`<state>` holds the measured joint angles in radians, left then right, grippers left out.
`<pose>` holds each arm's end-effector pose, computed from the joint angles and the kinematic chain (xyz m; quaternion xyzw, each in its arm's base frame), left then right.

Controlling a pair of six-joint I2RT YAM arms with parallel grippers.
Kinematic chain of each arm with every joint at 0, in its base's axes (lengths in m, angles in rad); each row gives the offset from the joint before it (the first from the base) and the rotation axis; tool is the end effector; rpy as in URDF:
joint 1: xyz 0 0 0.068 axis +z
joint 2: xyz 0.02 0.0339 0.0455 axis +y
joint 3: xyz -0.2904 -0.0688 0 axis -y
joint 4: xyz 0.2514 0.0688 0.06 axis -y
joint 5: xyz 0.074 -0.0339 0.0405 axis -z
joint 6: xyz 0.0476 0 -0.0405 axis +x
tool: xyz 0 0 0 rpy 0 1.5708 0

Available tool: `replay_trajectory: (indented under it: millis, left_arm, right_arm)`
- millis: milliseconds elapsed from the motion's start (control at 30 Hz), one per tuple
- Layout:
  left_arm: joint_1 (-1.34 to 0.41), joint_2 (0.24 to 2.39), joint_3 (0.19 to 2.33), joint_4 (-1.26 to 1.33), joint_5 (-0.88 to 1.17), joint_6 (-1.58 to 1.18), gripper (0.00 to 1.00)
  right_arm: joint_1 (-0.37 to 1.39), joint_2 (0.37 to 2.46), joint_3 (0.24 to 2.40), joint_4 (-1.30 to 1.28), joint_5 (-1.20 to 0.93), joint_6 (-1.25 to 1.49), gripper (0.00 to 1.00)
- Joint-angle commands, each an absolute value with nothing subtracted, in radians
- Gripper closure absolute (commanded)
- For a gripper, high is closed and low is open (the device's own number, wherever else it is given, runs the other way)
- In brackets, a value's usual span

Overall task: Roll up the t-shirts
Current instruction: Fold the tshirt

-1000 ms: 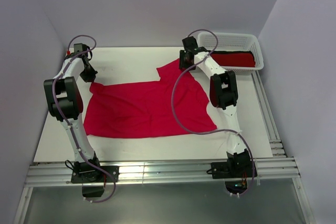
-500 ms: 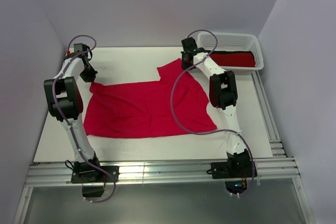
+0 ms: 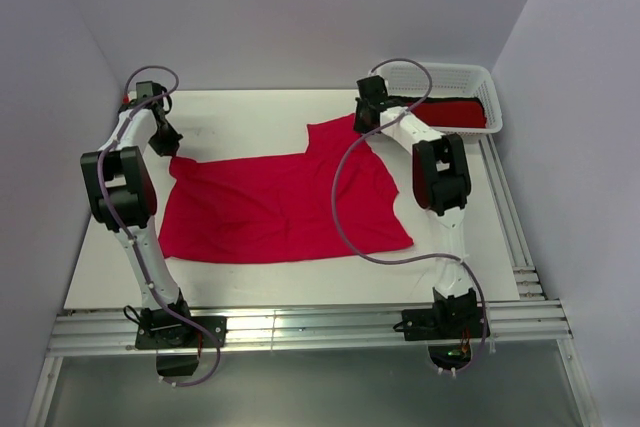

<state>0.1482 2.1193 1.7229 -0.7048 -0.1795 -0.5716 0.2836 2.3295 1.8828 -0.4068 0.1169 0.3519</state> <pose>0.4746 0.0795 0.2118 -0.3607 0.8992 0.0365 0.2449 0.5317 0.1492 0.1784 0.0524 0.9335 0.0575 0.3500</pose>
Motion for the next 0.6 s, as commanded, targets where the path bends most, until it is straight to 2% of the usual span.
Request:
replay_trajectory:
  millis: [0,233,567]
  left_arm:
    - [0.172,2.100,1.769,-0.727,-0.167,-0.609,1.00]
    - [0.195,2.108,1.753,-0.723,-0.146,-0.632,1.00]
    - [0.203,2.103,1.746,-0.703,-0.097,-0.644,1.00]
  right_arm:
    - [0.259,2.203,1.859,-0.269,0.121,0.376,1.00]
    - [0.229,2.125,1.761,-0.167,0.048,0.396,1.00]
    - [0.201,2.088,1.735,-0.178,-0.038,0.410,1.00]
